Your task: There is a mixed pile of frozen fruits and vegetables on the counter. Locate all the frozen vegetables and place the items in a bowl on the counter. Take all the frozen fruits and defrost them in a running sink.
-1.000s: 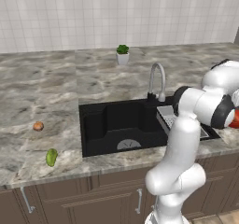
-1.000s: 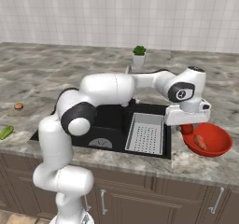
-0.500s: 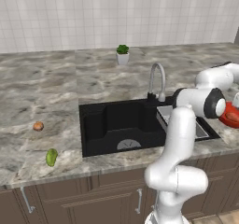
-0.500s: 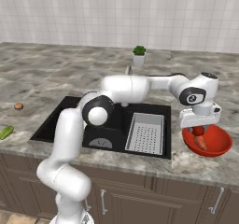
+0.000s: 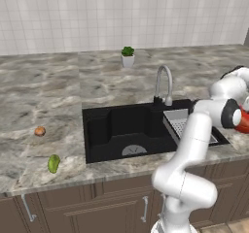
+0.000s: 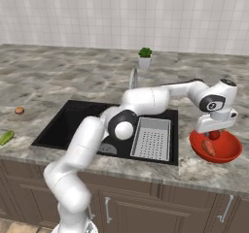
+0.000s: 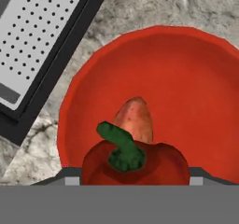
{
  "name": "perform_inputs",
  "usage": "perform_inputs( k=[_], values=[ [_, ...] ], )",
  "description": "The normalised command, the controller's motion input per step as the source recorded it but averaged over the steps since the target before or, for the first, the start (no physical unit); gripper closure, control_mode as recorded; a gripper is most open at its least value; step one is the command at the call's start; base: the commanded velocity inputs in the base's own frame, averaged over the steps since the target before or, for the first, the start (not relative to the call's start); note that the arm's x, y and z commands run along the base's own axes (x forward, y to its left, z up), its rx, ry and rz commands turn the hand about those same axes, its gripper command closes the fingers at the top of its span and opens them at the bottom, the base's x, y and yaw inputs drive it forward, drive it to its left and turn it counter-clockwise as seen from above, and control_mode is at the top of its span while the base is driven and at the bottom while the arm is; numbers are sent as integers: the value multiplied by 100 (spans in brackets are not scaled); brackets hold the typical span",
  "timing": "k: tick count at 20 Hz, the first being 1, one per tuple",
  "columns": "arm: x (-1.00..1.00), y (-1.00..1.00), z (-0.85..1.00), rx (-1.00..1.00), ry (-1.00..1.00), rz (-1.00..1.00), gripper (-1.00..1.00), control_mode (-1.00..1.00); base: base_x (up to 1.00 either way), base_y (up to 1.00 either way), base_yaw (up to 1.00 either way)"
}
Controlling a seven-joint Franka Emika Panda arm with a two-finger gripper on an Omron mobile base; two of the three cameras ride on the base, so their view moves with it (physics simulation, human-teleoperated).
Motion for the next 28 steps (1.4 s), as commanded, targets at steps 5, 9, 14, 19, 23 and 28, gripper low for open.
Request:
perform_inputs(
  k=[5,9,14,19,23,28],
  values=[
    [23,-1,-67,-11,6,3,100,-100,0,0,0],
    [8,6,-70,-11,13,1,100,-100,0,0,0],
    [0,7,-35,-4,12,0,-100,-100,0,0,0],
    [0,1,-5,0,2,0,-100,-100,0,0,0],
    [-6,0,4,0,3,-1,-100,-100,0,0,0],
    [-17,15,22,-3,0,-4,-100,-100,0,0,0]
  ],
)
